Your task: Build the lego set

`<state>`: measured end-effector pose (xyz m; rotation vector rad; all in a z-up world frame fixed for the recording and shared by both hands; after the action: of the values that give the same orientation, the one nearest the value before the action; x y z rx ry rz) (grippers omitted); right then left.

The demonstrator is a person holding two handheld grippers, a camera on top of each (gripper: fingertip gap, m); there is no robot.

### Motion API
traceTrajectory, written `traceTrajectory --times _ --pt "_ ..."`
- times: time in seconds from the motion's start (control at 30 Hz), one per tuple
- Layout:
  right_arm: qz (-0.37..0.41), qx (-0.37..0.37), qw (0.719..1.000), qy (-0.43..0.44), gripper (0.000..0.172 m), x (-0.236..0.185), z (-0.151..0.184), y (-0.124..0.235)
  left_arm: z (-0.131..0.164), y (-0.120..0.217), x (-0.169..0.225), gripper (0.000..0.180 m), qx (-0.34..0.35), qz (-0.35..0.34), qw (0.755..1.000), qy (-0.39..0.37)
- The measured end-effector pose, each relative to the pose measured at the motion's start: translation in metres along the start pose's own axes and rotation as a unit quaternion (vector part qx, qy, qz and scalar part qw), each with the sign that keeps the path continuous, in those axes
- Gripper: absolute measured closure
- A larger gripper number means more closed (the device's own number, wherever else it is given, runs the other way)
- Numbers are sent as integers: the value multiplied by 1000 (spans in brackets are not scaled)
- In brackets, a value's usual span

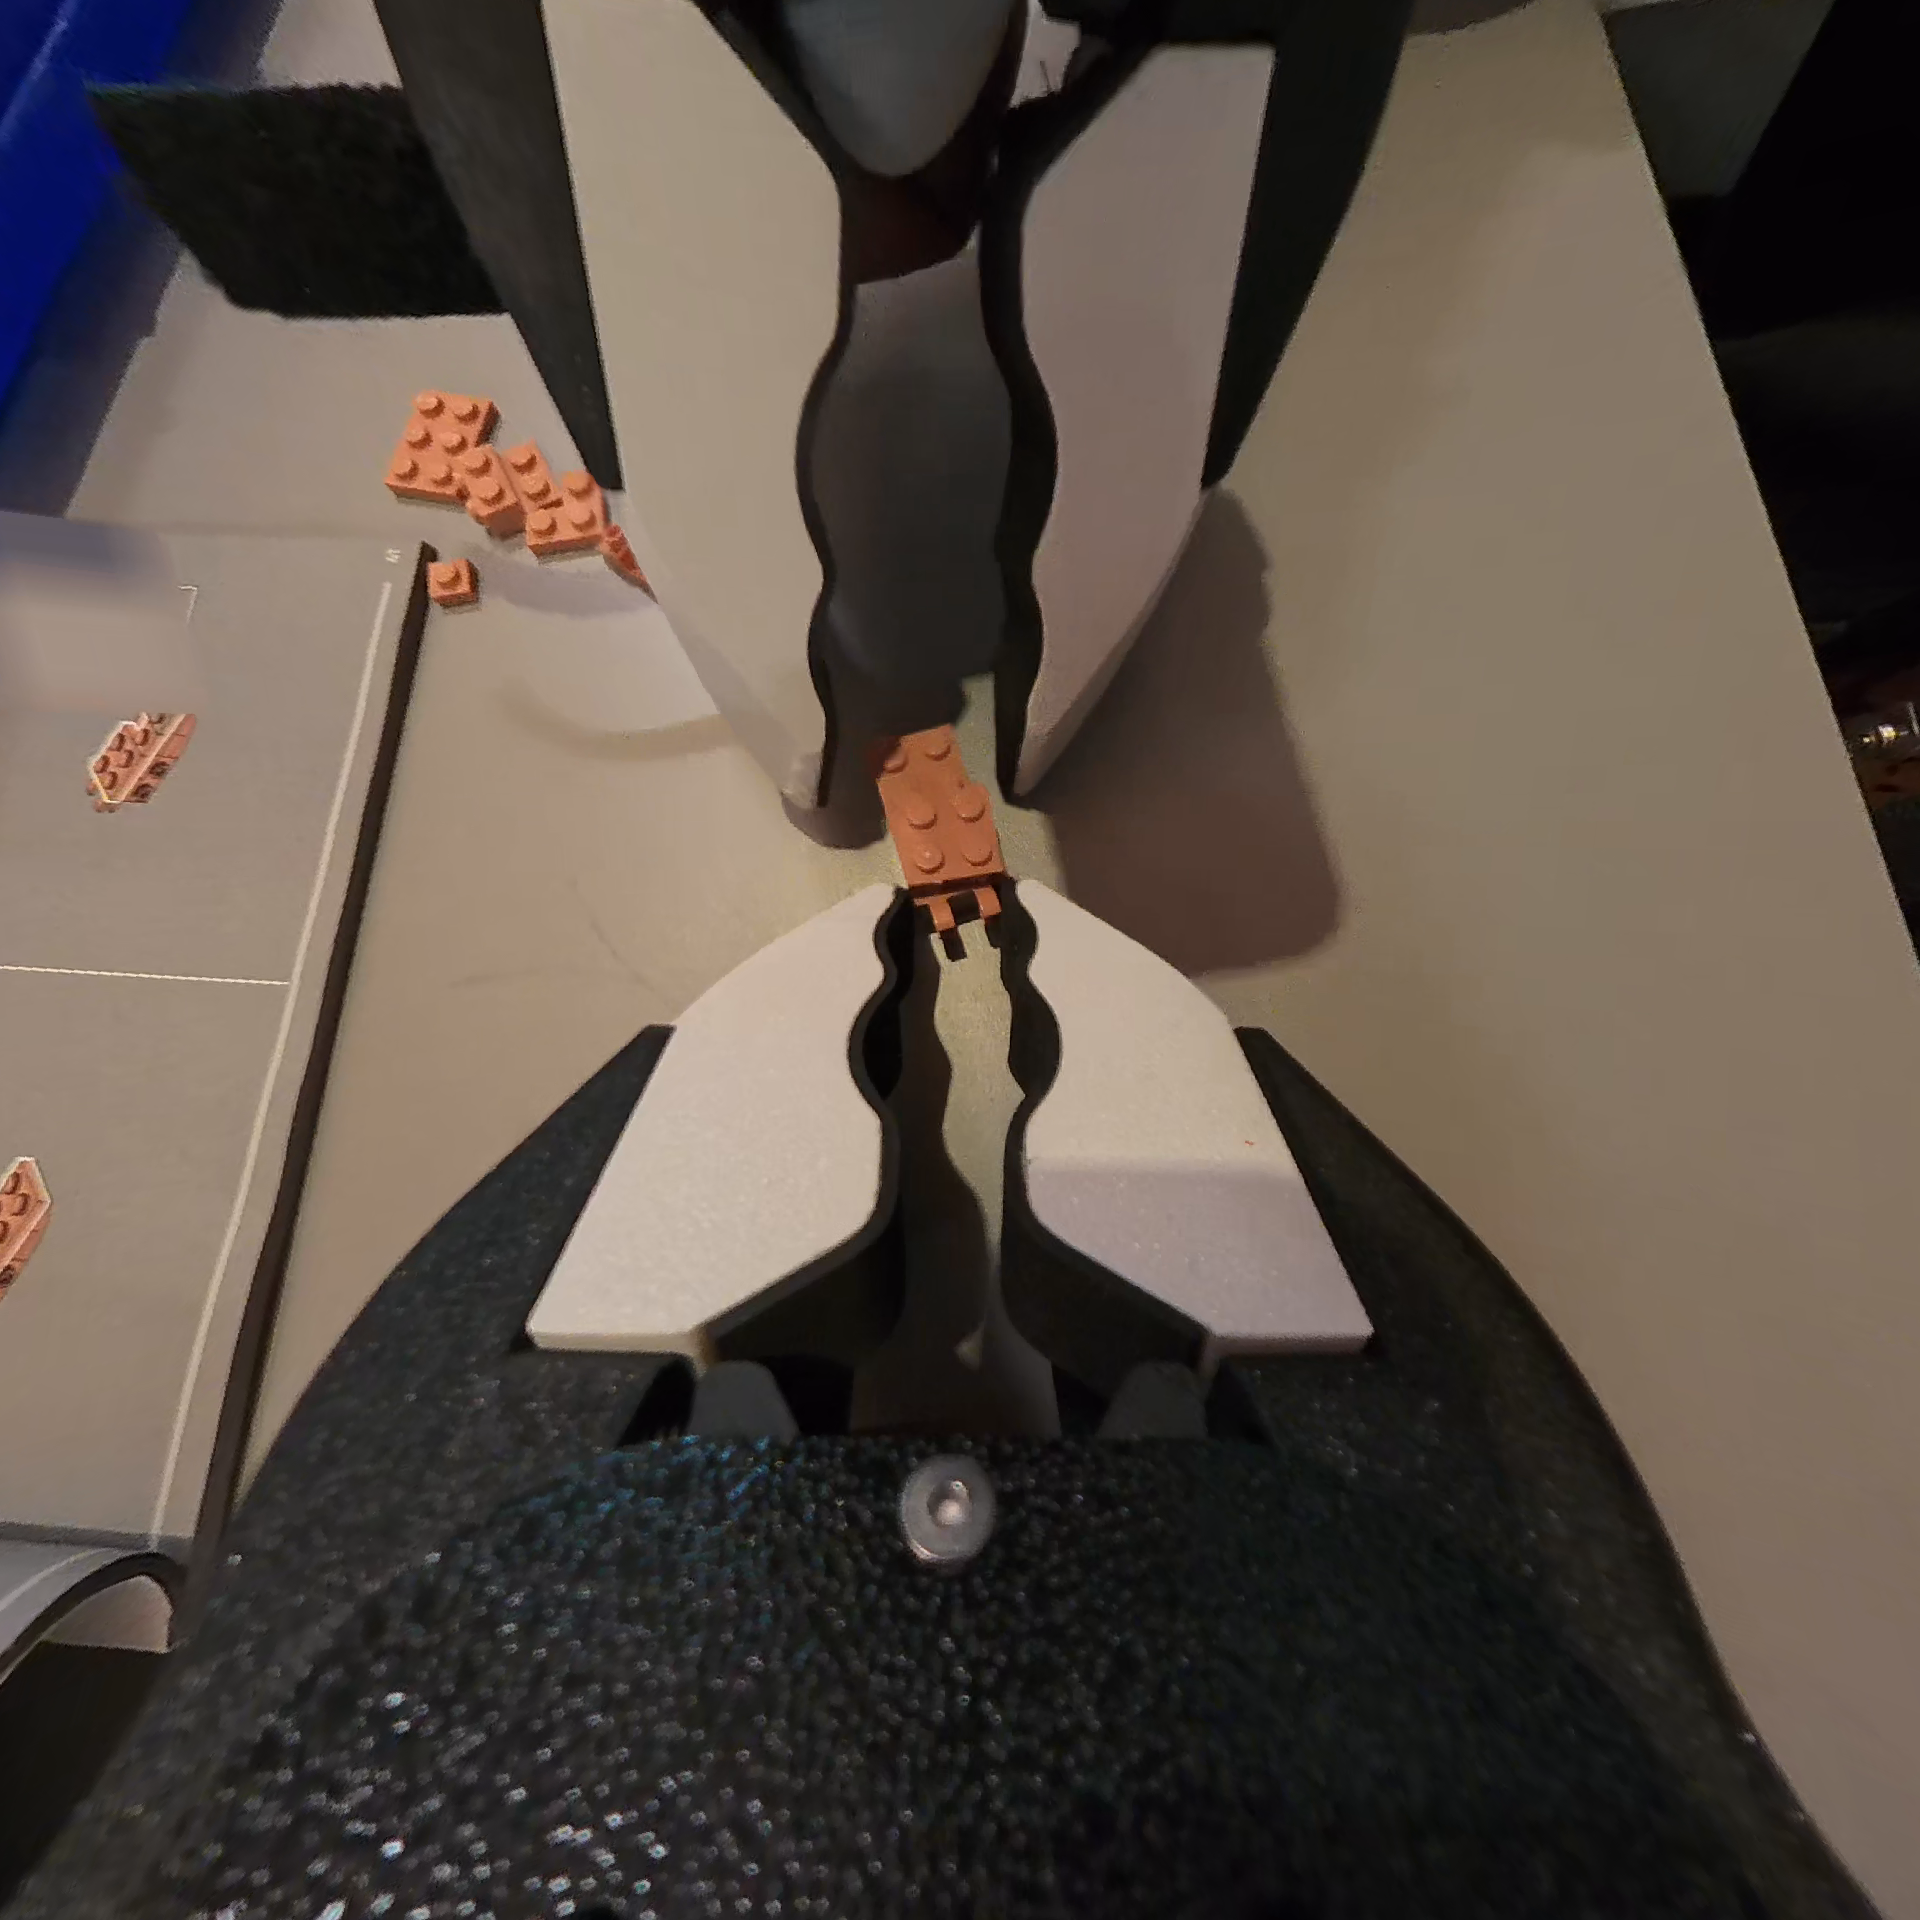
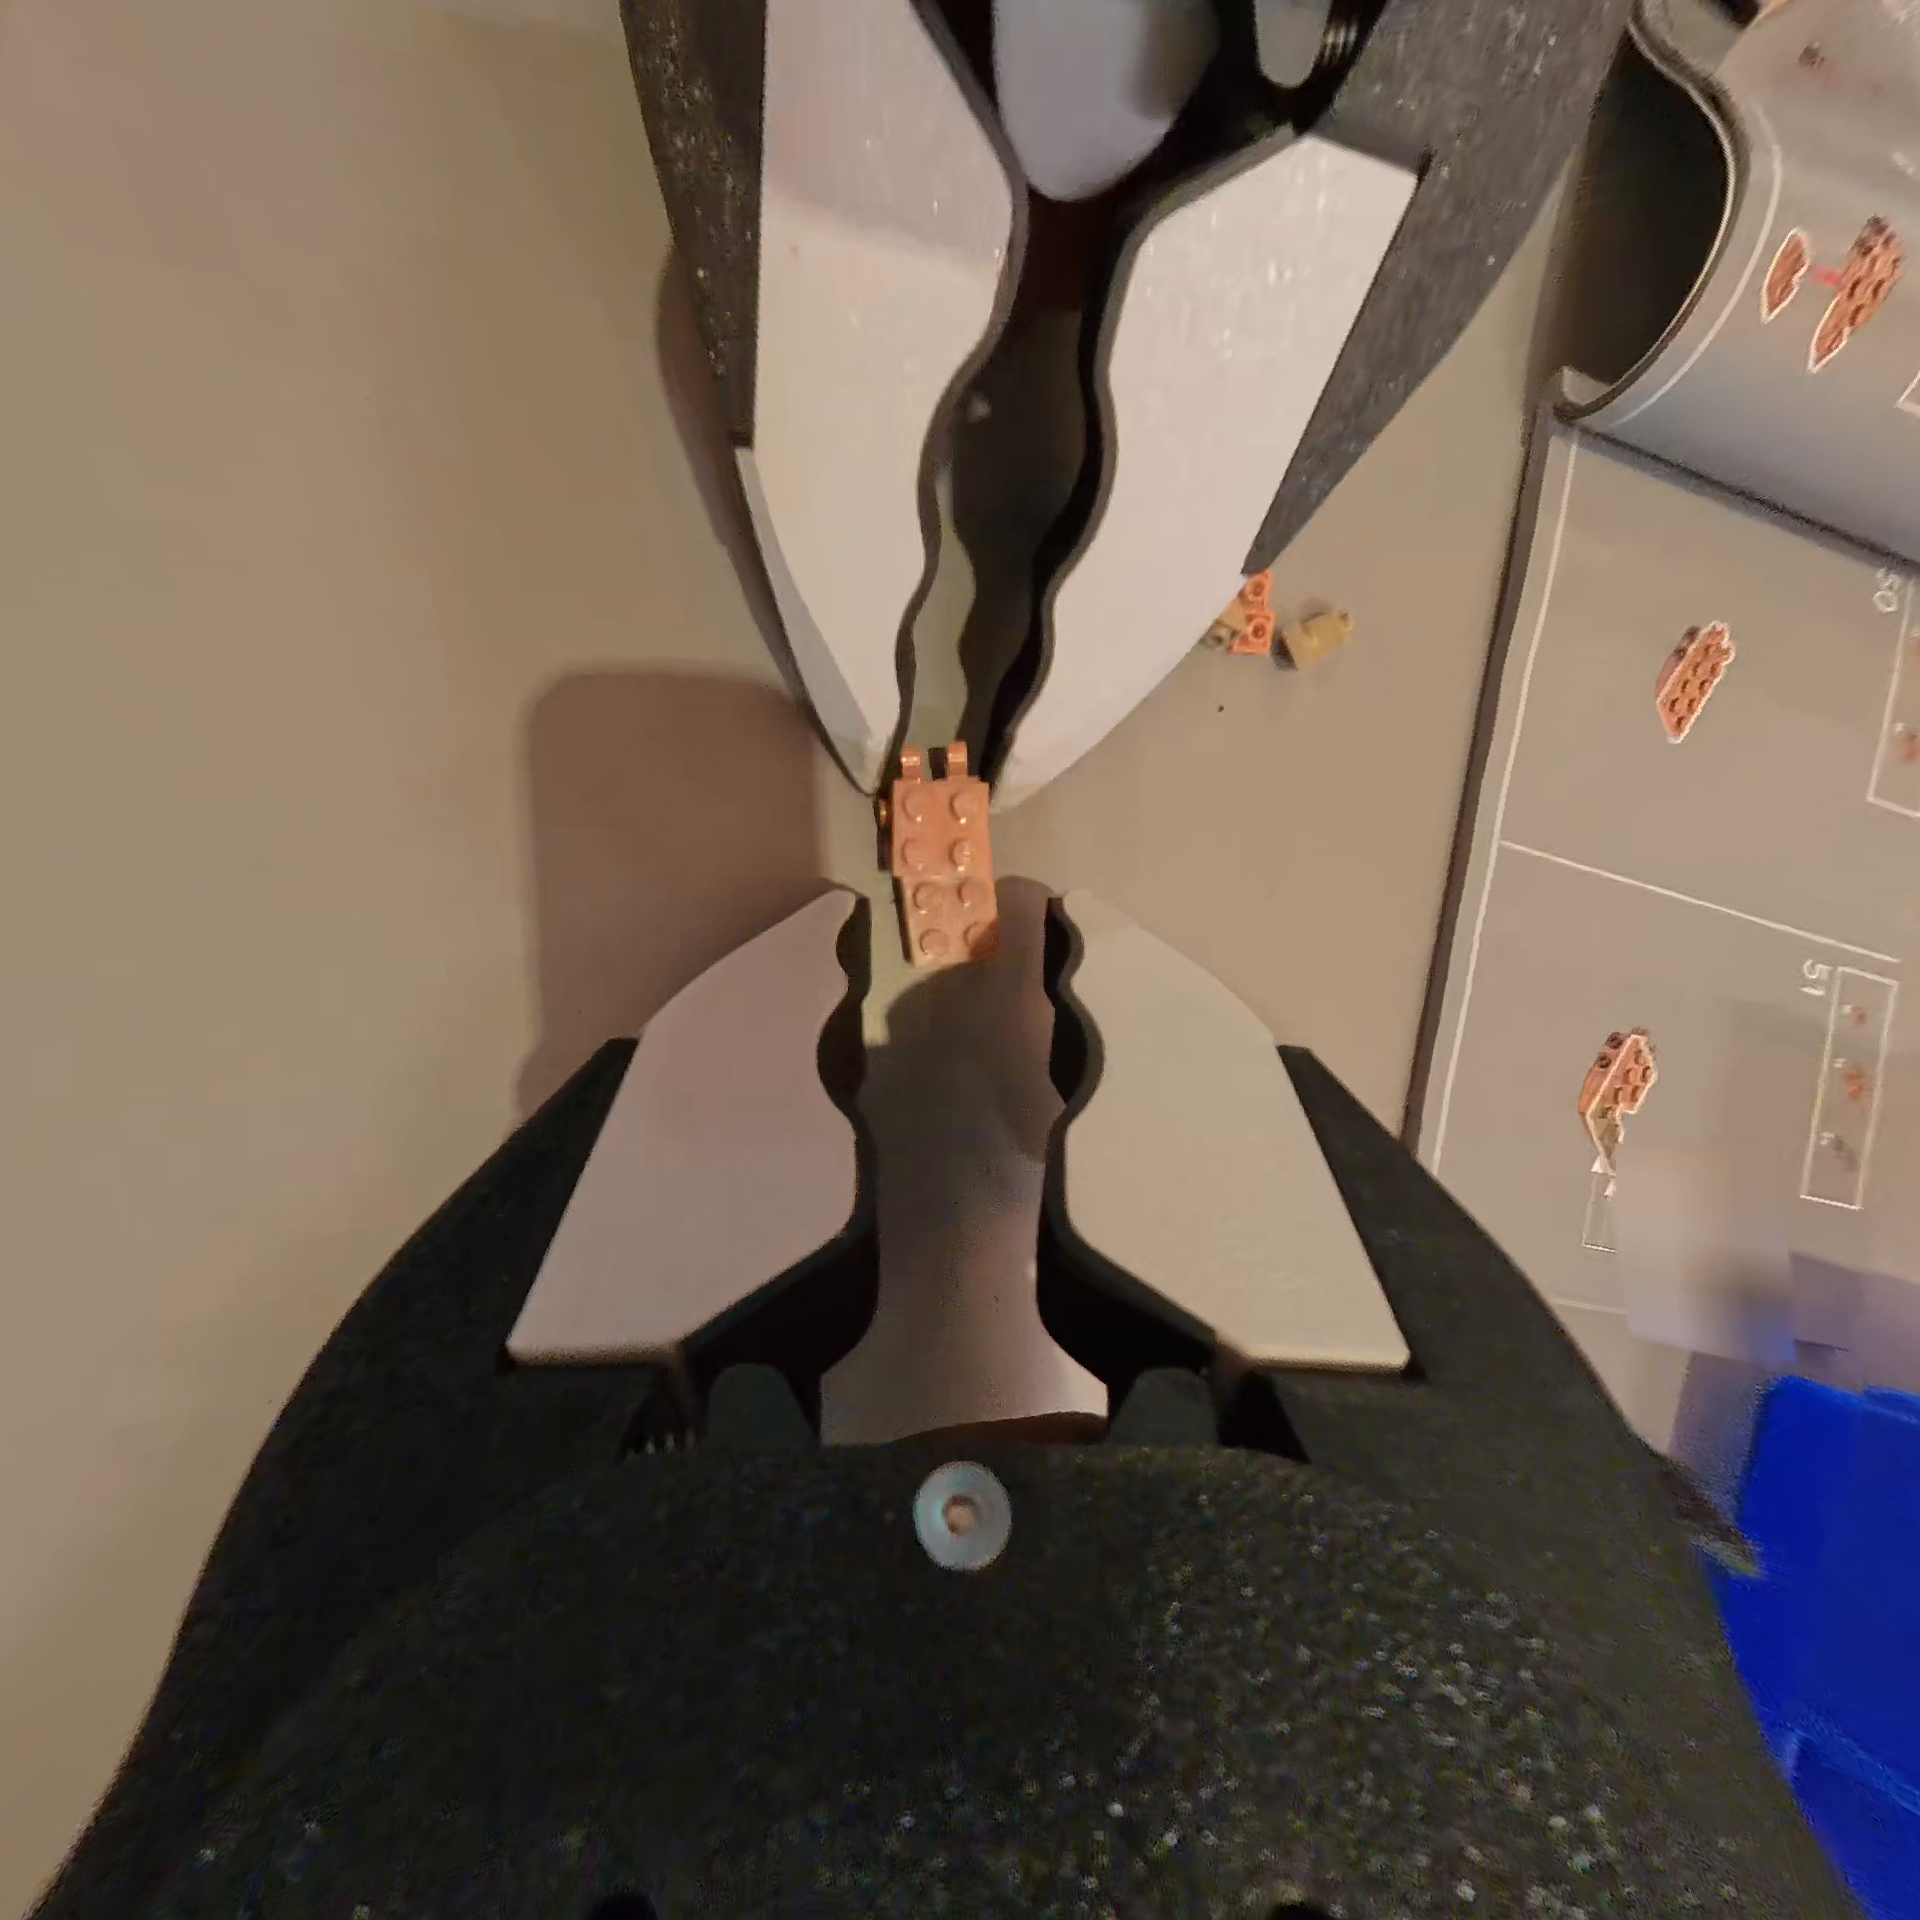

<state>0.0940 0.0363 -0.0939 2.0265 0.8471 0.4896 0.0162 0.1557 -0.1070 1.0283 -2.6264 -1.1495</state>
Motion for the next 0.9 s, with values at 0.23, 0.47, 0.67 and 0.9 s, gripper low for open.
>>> traceTrajectory --times 0.23,0.47,0.67,0.9 --pt "-39 31 999 -21 145 4 6 -1 0 1 1 165 5 13 1000 -13" --pt "-76 67 994 -48 155 3 10 -4 1 1 2 165 7 22 1000 -18" --pt "-78 85 991 -60 155 2 14 -3 5 8 3 150 21 0 997 -69" --pt "-72 93 990 -77 155 4 17 1 -7 22 20 149 139 -77 959 -235"
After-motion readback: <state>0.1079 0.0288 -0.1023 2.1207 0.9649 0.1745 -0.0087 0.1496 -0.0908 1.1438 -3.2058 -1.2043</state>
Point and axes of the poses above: each gripper's, where its closed fingertips meet, y back along the fingers, z out of its underside, x = y × z across the jaws, the point moved 10 cm from there along y, back along the fingers, and after that the axes turned 11 degrees about -z, right-handed, at the moved point
